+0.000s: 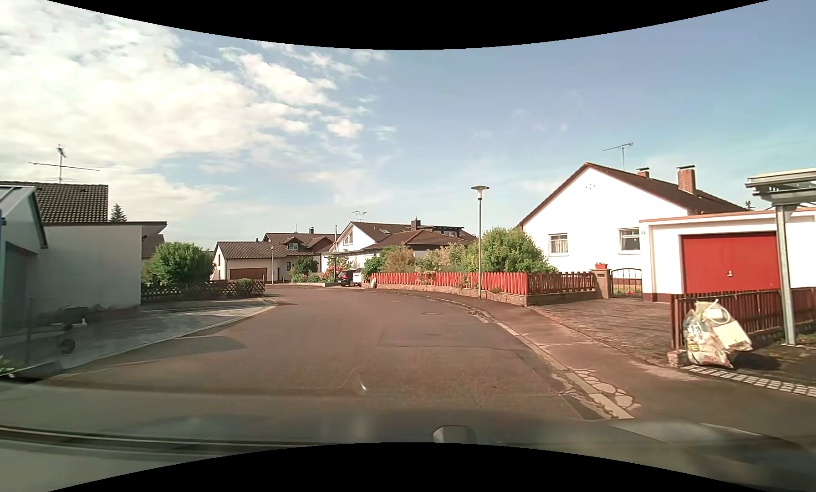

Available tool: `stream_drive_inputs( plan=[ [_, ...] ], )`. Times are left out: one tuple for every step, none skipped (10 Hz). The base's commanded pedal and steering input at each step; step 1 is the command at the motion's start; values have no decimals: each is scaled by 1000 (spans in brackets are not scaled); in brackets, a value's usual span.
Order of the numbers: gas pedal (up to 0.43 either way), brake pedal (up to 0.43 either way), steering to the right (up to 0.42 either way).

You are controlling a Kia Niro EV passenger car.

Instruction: Follow the waypoints while adhering to traffic rules and regulations

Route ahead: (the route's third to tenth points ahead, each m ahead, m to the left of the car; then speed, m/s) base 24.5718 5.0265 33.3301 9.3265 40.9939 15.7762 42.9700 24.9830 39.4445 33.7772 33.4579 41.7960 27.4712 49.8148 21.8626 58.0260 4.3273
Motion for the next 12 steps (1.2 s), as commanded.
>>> stream_drive_inputs(
  plan=[
    [98, 0, -10],
    [98, 0, -3],
    [87, 0, 3],
    [87, 0, 6],
    [87, 0, 5],
    [87, 0, 6],
    [87, 0, 5],
    [67, 0, 5],
    [67, 0, 5],
    [67, 0, 5],
    [67, 0, 5],
    [67, 0, 5]
  ],
)
